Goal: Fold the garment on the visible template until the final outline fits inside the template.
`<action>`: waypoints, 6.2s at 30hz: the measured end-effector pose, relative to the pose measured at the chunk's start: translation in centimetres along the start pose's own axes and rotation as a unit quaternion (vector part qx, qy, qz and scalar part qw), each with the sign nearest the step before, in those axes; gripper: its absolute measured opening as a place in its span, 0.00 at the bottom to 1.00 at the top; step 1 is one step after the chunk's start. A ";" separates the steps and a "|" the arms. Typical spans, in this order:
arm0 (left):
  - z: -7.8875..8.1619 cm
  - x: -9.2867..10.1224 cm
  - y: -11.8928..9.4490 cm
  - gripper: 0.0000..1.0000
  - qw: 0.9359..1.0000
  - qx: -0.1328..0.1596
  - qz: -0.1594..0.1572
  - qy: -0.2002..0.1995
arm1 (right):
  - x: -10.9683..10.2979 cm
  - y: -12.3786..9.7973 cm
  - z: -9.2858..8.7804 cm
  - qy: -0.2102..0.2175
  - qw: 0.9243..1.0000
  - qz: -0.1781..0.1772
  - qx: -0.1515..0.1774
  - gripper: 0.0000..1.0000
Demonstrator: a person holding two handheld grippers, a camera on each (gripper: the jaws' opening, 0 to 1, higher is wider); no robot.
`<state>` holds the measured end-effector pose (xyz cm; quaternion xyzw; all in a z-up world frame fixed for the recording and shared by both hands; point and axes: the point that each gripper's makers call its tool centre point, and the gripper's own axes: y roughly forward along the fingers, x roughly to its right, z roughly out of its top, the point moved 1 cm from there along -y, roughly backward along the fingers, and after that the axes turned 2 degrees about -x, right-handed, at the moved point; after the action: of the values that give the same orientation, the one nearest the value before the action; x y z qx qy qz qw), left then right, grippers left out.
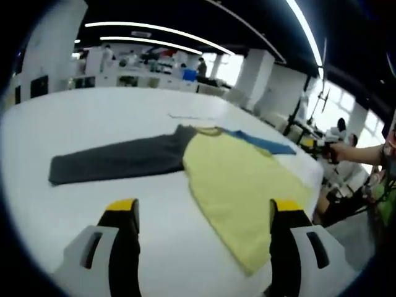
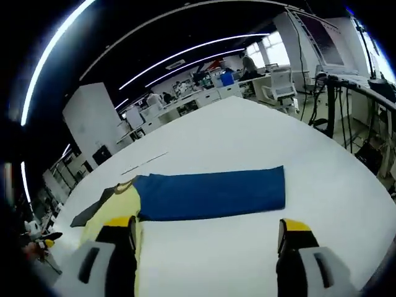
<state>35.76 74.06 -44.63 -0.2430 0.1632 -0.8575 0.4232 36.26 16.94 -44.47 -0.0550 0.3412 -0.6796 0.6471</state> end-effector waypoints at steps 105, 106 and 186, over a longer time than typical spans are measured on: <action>-1.3 -1.2 -3.1 0.59 0.994 0.059 0.035 -0.080 | -38.7 14.6 0.5 -0.106 0.924 0.359 -0.086 0.00; -1.4 -1.2 -3.1 0.59 0.994 0.059 0.035 -0.081 | -38.9 14.9 -0.1 -0.112 0.922 0.358 -0.090 0.00; 1.3 -5.6 -1.9 0.56 0.994 0.054 0.059 -0.076 | -31.2 18.3 -6.8 -0.260 0.923 0.261 -0.110 0.99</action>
<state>38.19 79.65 -44.17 -0.2746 0.0976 -0.8177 0.4965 53.08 49.53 -47.95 -0.2095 0.2354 -0.4068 0.8574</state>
